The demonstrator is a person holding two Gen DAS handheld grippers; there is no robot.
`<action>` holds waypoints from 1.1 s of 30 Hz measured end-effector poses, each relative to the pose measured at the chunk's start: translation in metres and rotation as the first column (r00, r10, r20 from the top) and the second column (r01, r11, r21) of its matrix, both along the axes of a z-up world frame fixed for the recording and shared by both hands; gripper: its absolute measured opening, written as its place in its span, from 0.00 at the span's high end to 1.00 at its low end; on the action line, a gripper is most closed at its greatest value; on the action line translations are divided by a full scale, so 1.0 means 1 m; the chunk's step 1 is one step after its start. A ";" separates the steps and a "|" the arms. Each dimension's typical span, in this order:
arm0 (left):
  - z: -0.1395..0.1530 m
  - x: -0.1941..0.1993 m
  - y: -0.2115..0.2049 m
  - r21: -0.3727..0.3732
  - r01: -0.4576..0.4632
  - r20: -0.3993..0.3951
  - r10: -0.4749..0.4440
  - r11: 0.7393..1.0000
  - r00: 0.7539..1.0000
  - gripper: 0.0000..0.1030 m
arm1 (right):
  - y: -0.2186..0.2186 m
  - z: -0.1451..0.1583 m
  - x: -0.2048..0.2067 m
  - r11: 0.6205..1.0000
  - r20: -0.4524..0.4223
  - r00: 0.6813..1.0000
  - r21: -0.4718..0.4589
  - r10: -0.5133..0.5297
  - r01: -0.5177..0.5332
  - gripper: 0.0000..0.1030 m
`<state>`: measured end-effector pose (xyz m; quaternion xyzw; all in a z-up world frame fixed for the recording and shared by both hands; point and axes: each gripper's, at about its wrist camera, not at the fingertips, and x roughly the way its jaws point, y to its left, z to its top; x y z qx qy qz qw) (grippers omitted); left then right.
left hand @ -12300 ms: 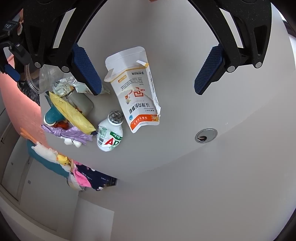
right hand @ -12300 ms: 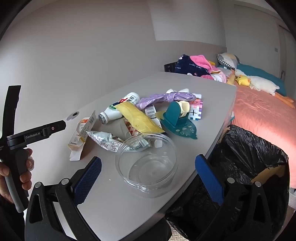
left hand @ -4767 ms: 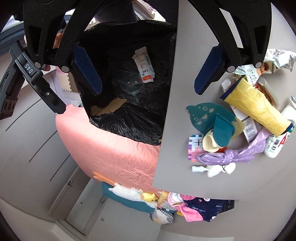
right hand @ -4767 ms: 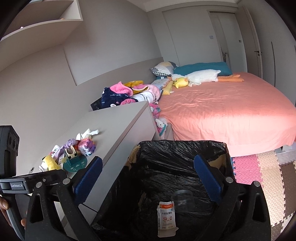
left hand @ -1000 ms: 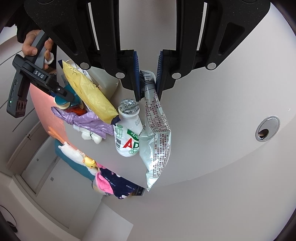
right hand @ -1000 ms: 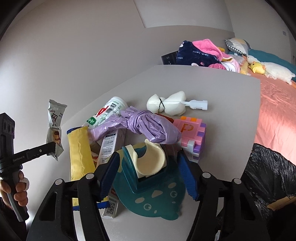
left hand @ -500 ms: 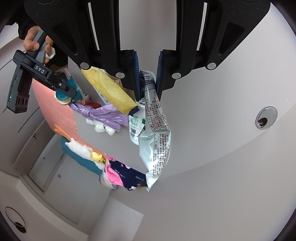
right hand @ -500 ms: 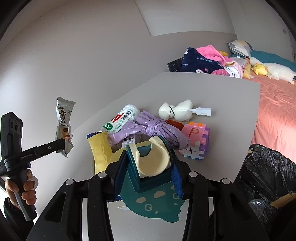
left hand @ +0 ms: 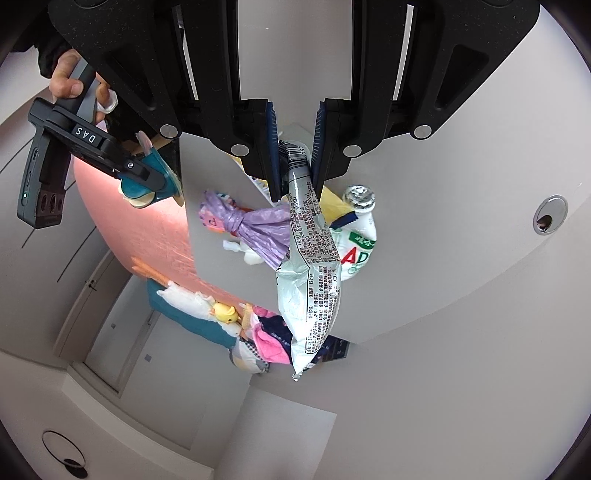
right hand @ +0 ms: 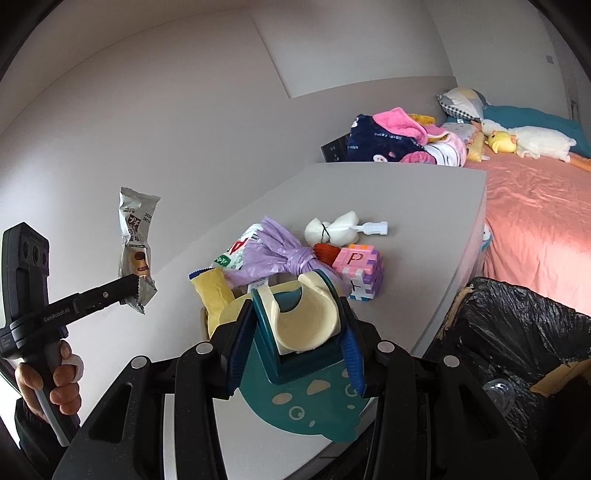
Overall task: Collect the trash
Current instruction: 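Carry the wrapper and dispenser over the trash bag and release both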
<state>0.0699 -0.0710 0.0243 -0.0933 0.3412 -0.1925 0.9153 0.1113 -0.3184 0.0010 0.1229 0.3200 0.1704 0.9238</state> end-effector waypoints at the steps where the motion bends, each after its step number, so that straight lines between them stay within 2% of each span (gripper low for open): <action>1: 0.001 -0.001 -0.004 -0.001 0.008 0.001 -0.008 1.000 1.000 0.85 | -0.003 0.001 -0.004 1.000 0.004 1.000 0.001 -0.006 0.006 0.56; 16: 0.011 -0.015 -0.058 -0.007 0.113 0.019 -0.113 0.994 0.993 0.85 | -0.047 0.013 -0.048 0.996 0.034 0.996 0.006 -0.085 0.085 0.56; 33: 0.010 -0.025 -0.130 -0.013 0.270 0.017 -0.270 0.963 0.963 0.85 | -0.106 0.024 -0.084 0.979 0.064 0.977 0.019 -0.206 0.205 0.56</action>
